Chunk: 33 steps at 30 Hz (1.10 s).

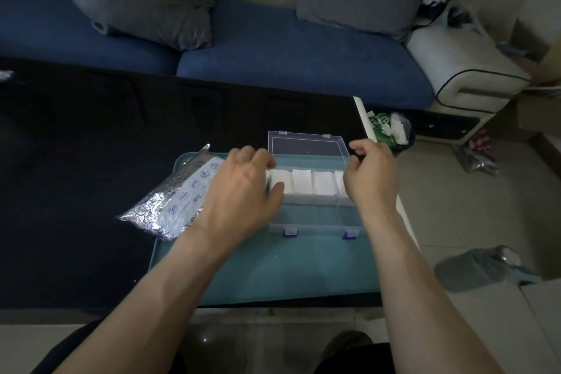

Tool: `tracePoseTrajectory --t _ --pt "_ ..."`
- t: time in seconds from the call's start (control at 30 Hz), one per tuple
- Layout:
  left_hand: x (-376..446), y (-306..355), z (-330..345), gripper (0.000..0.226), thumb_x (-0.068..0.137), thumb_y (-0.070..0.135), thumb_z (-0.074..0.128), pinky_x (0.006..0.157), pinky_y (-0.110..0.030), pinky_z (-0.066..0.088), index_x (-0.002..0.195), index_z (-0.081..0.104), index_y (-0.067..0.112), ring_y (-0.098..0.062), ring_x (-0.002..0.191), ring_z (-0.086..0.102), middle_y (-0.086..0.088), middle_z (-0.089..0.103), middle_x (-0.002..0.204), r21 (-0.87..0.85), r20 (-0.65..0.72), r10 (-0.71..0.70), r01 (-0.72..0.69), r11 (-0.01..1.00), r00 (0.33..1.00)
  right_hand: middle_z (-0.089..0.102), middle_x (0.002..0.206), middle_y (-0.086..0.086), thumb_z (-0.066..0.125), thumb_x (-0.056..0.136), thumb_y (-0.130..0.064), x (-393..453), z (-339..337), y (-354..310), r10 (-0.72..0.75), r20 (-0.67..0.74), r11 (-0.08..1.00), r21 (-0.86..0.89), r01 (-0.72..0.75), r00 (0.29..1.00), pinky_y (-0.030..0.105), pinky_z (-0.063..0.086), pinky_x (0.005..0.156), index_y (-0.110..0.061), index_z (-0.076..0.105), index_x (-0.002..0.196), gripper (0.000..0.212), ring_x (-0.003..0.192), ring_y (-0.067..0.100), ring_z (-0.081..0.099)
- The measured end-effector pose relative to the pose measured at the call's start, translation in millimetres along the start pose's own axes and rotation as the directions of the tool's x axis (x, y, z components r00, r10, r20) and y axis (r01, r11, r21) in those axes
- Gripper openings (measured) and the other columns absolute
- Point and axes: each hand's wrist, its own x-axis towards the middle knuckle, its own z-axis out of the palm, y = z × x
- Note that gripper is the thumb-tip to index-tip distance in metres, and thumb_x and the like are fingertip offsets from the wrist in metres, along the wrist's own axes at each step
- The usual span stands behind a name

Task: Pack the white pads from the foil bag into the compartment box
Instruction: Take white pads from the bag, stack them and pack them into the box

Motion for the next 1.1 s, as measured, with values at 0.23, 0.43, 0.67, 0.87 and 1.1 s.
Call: tracePoseTrajectory --t 0.23,0.43,0.67,0.87,1.1 --pt "3 -43 -12 0.034 0.081 0.016 0.063 0.085 -0.039 0.050 0.114 0.063 0.007 -0.034 0.103 0.061 -0.016 0.067 0.112 0.176 0.178 -0.307 0.277 0.945 0.935 0.074 0.095 -0.005 0.067 0.093 -0.014 -74 15 -64 -0.232 0.484 0.928 0.370 0.043 0.843 0.010 0.049 0.074 -0.015 0.076 0.099 0.010 0.083 0.004 0.067" --pt "5 -58 -15 0.027 0.090 0.002 0.049 0.073 -0.031 0.048 0.107 0.069 0.004 -0.032 0.092 0.065 -0.015 0.070 0.107 0.089 0.202 -0.425 0.416 0.905 0.882 0.065 0.126 0.006 0.063 0.094 -0.017 -100 50 -72 -0.287 0.643 0.928 0.371 0.040 0.710 0.023 0.052 0.095 -0.015 0.063 0.129 0.036 0.110 0.016 0.065" --pt "5 -81 -8 0.024 0.090 0.001 0.043 0.066 -0.029 0.042 0.094 0.065 0.010 -0.025 0.079 0.058 -0.012 0.065 0.096 -0.077 0.320 -0.574 0.624 0.778 0.754 0.054 0.141 0.007 0.081 0.080 -0.030 -109 75 -81 -0.132 0.718 0.973 0.224 -0.048 0.683 0.039 0.048 0.102 -0.021 0.030 0.153 0.090 0.121 0.026 0.058" --pt "11 -86 -6 0.025 0.089 0.001 0.043 0.056 -0.027 0.041 0.084 0.067 0.007 -0.020 0.064 0.053 -0.008 0.061 0.077 -0.176 0.380 -0.622 0.714 0.678 0.684 0.056 0.139 0.006 0.084 0.079 -0.026 -104 80 -94 -0.065 0.698 0.953 0.254 -0.163 0.713 0.033 0.048 0.096 -0.020 0.028 0.151 0.092 0.124 0.027 0.056" --pt "12 -95 -9 0.023 0.092 0.012 0.045 0.053 -0.025 0.041 0.092 0.068 0.009 -0.017 0.062 0.056 -0.006 0.064 0.080 -0.168 0.359 -0.650 0.731 0.661 0.670 0.064 0.116 0.013 0.079 0.086 -0.027 -101 78 -105 -0.172 0.577 0.985 0.093 0.145 0.798 0.032 0.047 0.084 -0.006 0.066 0.112 0.035 0.102 0.027 0.062"
